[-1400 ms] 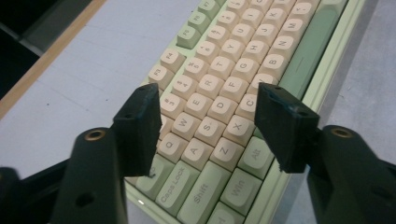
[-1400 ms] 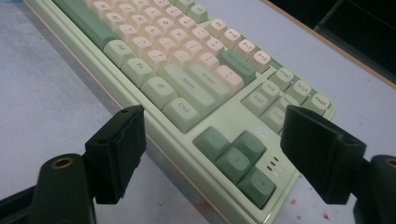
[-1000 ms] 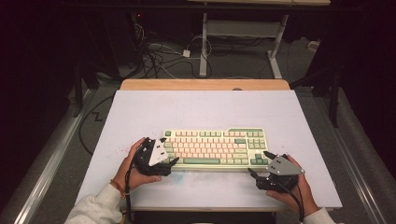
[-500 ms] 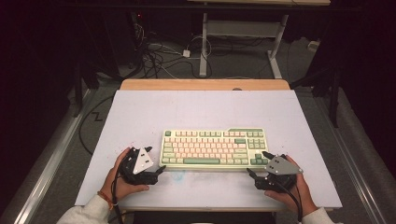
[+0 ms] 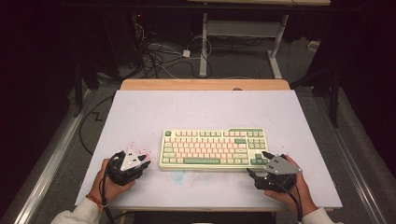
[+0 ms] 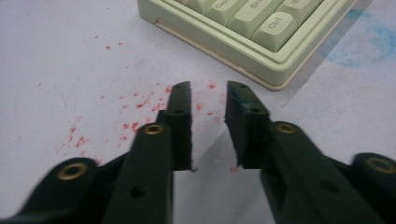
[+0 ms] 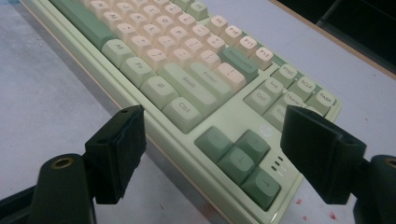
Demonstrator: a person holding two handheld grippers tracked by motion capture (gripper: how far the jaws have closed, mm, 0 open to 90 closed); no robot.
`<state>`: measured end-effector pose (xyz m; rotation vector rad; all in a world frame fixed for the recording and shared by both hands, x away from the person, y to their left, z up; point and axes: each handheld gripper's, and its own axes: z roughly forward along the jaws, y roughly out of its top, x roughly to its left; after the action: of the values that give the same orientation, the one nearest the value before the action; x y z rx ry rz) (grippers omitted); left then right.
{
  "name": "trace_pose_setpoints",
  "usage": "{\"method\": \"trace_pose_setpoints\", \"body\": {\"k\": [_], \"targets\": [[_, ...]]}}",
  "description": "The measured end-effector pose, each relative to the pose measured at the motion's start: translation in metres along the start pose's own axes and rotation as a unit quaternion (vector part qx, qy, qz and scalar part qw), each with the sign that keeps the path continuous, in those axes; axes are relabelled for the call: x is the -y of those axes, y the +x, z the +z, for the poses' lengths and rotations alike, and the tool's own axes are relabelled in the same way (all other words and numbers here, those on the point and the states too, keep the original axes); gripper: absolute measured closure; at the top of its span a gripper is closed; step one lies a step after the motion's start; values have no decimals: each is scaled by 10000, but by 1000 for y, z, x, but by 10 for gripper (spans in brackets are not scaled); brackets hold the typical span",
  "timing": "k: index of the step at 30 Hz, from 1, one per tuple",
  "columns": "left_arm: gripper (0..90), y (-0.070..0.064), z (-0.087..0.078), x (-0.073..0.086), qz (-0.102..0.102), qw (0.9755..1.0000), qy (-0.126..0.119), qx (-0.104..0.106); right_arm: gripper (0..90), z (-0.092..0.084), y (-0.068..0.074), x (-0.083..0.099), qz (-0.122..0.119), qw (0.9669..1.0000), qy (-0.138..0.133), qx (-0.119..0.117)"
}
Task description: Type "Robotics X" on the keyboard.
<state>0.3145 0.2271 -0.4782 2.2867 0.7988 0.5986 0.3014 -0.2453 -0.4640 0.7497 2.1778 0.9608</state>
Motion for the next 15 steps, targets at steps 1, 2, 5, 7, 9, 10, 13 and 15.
{"method": "trace_pose_setpoints", "body": {"k": [1,2,5,7,9,10,13,15], "targets": [[785,1,-1,-1,5,10000,15,38,226,0,0,0,4,10000,-1,12],[830,1,-1,-2,10,10000,21,54,226,0,0,0,5,10000,5,20],[877,3,-3,-5,-28,9999,2,131,226,0,-1,0,5,10000,8,18],[878,5,-5,-7,-16,9999,-19,99,226,0,0,0,10,10000,9,39],[878,9,-8,-11,-128,9998,-82,153,226,0,0,-1,3,10000,3,37],[879,9,-8,-13,-136,9998,-94,138,226,0,0,-1,-3,10000,-1,43],[879,11,-7,-21,-155,9996,-122,203,226,0,1,-2,-32,10000,-4,27],[879,11,-5,-28,-144,9994,-158,279,227,1,1,-2,-12,10000,6,38]]}}
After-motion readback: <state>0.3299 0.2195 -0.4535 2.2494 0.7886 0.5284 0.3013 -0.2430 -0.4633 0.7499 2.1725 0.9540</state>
